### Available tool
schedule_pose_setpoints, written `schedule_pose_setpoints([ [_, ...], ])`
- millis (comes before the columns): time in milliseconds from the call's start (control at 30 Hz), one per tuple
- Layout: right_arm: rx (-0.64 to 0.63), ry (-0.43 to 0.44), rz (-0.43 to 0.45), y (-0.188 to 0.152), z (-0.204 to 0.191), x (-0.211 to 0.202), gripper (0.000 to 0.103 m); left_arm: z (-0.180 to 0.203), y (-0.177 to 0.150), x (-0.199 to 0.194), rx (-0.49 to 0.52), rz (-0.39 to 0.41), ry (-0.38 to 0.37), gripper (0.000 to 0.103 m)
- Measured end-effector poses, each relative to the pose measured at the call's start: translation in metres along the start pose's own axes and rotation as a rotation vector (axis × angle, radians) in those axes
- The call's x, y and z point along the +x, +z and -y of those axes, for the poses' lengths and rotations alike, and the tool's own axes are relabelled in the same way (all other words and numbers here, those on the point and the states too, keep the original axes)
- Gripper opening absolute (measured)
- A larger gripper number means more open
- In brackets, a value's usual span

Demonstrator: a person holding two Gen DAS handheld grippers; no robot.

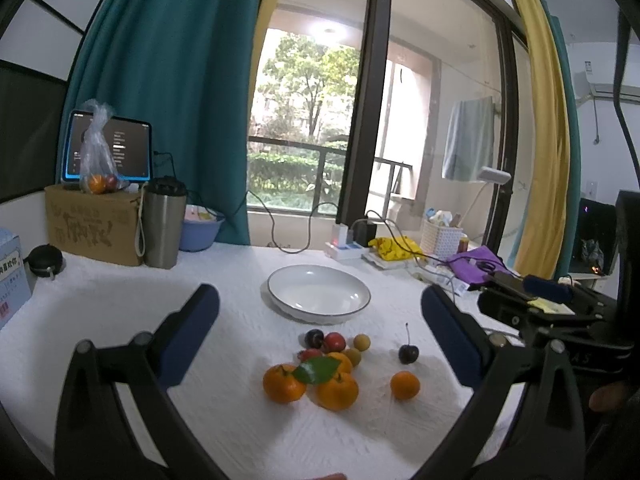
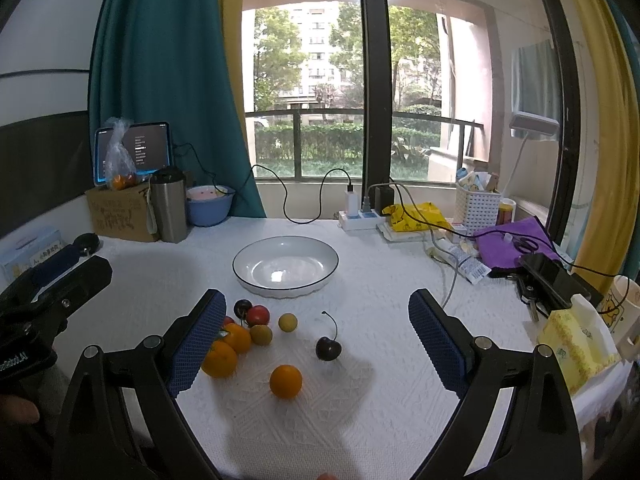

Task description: Organize fruits

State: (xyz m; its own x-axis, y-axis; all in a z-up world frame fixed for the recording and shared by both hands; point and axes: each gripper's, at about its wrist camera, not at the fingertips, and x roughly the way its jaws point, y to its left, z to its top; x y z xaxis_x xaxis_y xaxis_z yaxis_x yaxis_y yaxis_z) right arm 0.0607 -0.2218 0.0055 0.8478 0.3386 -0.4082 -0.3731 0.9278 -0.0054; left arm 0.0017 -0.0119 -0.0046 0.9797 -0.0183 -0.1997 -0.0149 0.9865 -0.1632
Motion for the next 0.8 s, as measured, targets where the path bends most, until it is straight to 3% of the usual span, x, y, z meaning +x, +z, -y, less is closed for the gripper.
schedule_pose_setpoints([
  [333, 0.017, -0.003, -0.017, -0.006, 0.005, 0.005, 0.095, 0.005, -0.007, 0.008, 0.01, -0.043, -0.02, 0.102],
  [800, 0.099, -0.029, -0.109, -0.033, 0.047, 0.031, 0.094, 0.04, -0.038, 0.051, 0.082, -0.245, -0.125, 0.101],
])
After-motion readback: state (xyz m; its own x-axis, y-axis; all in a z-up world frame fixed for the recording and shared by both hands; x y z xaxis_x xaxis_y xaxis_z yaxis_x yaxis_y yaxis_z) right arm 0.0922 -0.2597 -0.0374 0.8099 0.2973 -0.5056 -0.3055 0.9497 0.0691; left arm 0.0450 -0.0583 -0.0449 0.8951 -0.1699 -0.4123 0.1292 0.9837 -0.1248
